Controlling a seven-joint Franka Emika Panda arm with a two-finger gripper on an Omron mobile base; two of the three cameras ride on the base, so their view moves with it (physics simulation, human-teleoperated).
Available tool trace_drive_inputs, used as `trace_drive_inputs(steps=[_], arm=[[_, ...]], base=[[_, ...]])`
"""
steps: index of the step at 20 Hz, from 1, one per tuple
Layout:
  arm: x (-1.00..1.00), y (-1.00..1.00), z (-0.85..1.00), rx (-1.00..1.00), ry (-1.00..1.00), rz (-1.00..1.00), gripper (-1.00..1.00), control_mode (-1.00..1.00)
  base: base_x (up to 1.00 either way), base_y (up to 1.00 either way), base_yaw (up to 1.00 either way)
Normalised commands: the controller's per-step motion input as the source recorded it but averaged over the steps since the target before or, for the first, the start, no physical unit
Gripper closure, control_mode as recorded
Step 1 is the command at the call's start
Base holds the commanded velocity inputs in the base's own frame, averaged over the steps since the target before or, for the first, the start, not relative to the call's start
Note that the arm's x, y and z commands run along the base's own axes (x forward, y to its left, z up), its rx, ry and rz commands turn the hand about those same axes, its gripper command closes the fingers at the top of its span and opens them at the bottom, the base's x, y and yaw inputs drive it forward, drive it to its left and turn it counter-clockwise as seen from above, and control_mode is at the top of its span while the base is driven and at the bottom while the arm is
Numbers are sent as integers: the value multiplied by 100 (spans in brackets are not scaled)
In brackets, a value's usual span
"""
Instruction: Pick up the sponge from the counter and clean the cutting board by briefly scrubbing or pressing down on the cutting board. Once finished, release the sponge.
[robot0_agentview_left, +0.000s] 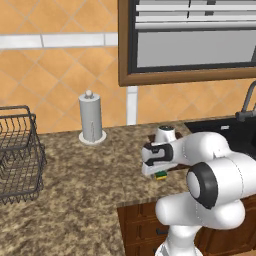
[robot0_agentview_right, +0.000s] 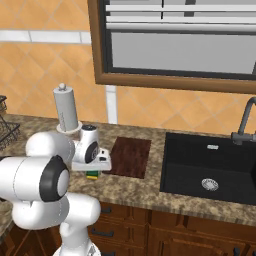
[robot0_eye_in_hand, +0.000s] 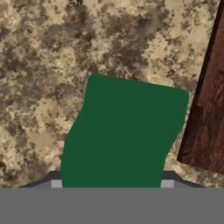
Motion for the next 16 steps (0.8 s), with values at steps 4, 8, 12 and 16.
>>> trace_drive_inputs(steps=[4, 8, 12, 16], arm=[[0, -23, 35, 1, 1, -8, 100, -100], [4, -9, 32, 1, 0, -7, 100, -100], [9, -4, 1, 0, 0, -4, 100, -100], [21, -23, -3, 0, 0, -4, 100, -100]], base=[[0, 0, 0], [0, 0, 0], [0, 0, 0], [0, 0, 0]])
